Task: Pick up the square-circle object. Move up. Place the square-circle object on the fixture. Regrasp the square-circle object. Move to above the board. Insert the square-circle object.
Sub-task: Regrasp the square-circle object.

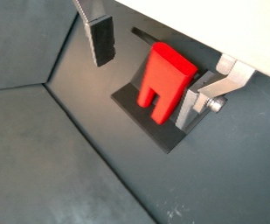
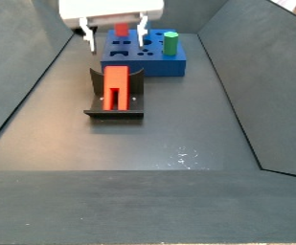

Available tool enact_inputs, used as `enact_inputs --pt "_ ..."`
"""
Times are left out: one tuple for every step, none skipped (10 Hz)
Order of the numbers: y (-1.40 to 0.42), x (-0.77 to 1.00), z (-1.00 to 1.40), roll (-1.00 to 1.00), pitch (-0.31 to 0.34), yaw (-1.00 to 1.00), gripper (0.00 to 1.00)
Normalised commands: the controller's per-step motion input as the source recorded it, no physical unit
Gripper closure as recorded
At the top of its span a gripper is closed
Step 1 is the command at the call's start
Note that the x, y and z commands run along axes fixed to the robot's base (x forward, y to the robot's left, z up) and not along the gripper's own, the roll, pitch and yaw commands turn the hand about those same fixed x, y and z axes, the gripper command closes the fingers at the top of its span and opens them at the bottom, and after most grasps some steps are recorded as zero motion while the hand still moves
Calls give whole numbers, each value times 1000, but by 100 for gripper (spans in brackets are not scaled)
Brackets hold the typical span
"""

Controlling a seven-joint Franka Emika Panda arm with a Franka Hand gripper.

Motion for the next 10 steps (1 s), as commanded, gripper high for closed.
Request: enact_inputs --pt "39 102 -1000 74 -118 36 0" --pt "35 109 -1000 73 -108 3 0" --pt "27 103 -908 72 -102 -11 0" --pt "18 91 -700 71 -72 -31 0" --pt "11 85 -557 68 -56 -41 0" --pt "8 74 -412 68 -39 -41 0" --pt "4 67 -227 63 -20 -34 0" --pt "-1 14 -173 56 -3 -32 0" --pt "-2 6 -169 53 -6 -26 0" --pt "-2 6 -169 53 -6 -19 0"
